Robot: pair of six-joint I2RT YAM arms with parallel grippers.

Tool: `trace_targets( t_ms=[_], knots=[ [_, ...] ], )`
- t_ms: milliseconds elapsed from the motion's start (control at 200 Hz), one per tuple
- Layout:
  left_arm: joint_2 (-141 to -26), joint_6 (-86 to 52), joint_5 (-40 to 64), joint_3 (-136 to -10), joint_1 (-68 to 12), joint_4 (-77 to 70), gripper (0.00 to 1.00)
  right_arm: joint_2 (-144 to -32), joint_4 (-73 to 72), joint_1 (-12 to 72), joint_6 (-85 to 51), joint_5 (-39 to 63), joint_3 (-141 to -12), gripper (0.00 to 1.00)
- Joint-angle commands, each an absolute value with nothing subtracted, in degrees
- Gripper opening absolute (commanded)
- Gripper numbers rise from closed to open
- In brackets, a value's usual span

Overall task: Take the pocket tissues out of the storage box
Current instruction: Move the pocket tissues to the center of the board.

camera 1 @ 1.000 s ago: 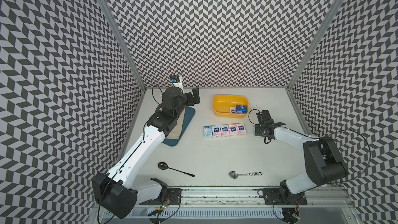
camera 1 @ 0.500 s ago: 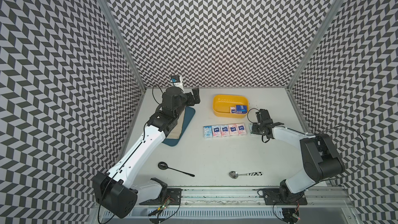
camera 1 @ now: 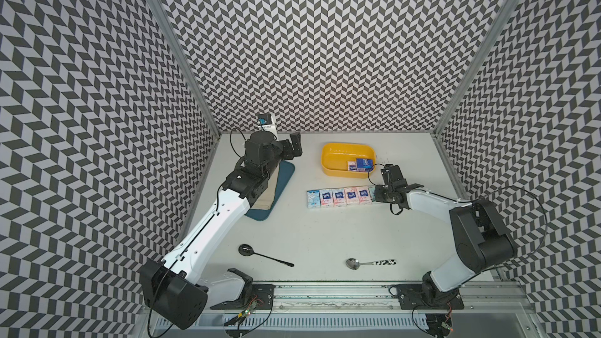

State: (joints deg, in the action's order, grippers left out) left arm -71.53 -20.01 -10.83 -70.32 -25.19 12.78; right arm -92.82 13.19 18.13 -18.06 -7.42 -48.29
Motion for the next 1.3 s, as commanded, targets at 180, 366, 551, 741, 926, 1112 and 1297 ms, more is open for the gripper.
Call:
trace_targets(
  t_ms=[180,366,551,741,926,1112,1297],
  knots=[
    [-70.71,-19.6,-10.99,-70.4,-24.98,13.1,0.99,-93.52,14.14,19.49,-18.63,-5.17,-49.82,0.36],
    [-70.77,-19.69,-10.93,-70.34,-24.98,13.1,0.99,-93.6,14.14,20.67,-19.32,-4.7,-49.99,0.35],
    [-70.57,-19.6,-10.9,-70.07,-25.05,13.1,0.99,-93.39,14.24,21.83,-19.69,-3.37,-50.61,0.35],
    [-70.47,-19.61,-10.9,-70.04,-25.05,13.01,0.99,-92.97,14.5,22.32,-19.47,-0.95,-51.59,0.35],
    [-70.4,-19.53,-11.07,-70.05,-25.05,13.07,0.99,-88.95,15.82,22.19,-19.47,-3.48,-53.29,0.38],
    [-70.42,-19.27,-11.38,-70.76,-25.03,13.42,0.99,-86.94,19.4,22.08,-18.09,-5.94,-61.7,0.41],
    [-70.05,-18.55,-12.37,-71.38,-24.93,13.78,0.99,-92.05,20.99,22.58,-16.46,-5.04,-71.19,0.44]
  ],
)
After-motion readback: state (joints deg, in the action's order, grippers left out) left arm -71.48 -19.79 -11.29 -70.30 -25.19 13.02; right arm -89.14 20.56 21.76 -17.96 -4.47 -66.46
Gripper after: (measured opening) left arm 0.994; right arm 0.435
